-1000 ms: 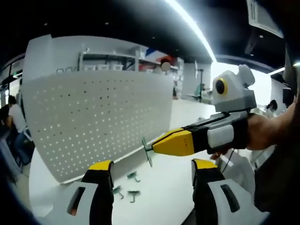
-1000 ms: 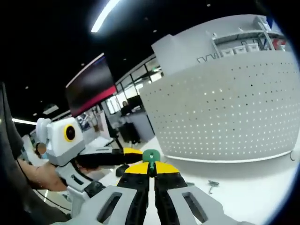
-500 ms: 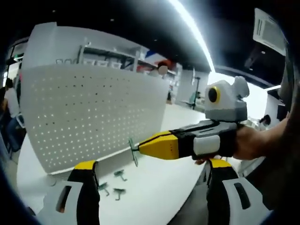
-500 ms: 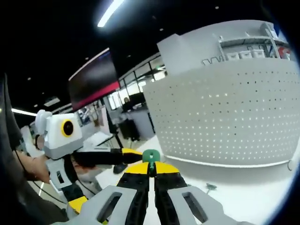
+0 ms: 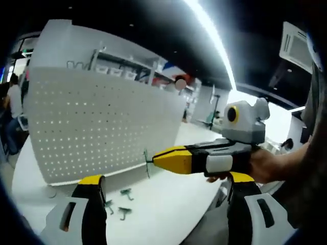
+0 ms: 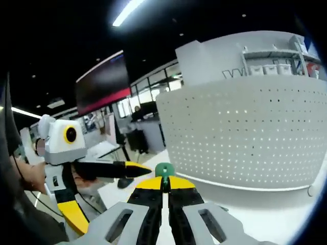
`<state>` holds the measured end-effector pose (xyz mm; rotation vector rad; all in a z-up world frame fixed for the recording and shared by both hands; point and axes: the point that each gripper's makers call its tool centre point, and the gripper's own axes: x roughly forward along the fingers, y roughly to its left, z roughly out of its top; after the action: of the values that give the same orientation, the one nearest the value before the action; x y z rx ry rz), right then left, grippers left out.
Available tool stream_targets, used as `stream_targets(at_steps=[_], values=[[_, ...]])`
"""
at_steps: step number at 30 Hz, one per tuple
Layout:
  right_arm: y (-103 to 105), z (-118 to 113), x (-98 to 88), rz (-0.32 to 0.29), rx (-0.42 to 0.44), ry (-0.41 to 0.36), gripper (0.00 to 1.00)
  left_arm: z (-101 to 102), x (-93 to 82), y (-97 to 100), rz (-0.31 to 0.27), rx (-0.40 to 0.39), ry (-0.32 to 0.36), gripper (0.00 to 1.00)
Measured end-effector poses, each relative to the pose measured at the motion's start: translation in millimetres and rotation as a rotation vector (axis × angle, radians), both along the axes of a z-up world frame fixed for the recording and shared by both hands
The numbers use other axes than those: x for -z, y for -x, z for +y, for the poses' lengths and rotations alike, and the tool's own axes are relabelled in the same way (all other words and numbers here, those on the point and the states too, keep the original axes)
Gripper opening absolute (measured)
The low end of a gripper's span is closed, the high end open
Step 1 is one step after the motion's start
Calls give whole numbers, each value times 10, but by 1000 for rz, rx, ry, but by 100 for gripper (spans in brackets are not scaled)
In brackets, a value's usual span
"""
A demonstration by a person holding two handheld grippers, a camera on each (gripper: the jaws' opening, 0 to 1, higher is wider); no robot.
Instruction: Insert the hook assembly into the mounting plate slot until the hook locks in place.
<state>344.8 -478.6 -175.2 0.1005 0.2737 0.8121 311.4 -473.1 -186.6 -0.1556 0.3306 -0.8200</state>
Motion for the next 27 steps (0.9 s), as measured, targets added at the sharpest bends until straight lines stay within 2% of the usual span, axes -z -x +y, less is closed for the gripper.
stream_targets(at_steps=[4, 7, 10, 12, 17, 20, 27], values=[[-80, -42, -49, -42, 36, 10, 0, 52, 3, -2, 4, -15, 7, 100], [-182, -122, -122, -93, 97, 12, 0, 96, 3, -18, 4, -31, 4, 100], [-291, -206, -127, -104, 149, 2, 0, 127, -6, -35, 9, -46, 16, 100], [-370, -268, -146, -137, 182, 14, 0, 136, -4, -46, 13, -49, 18, 100], [-539, -387, -183, -162, 242, 17, 0, 111, -4, -60, 12, -43, 26, 100], [-678, -489, -252, -199, 293, 26, 0, 84, 4, -45, 7, -37, 13, 100], [-1015, -707, -377, -208, 386, -6, 0, 66, 25, -43, 23, -36, 18, 100]])
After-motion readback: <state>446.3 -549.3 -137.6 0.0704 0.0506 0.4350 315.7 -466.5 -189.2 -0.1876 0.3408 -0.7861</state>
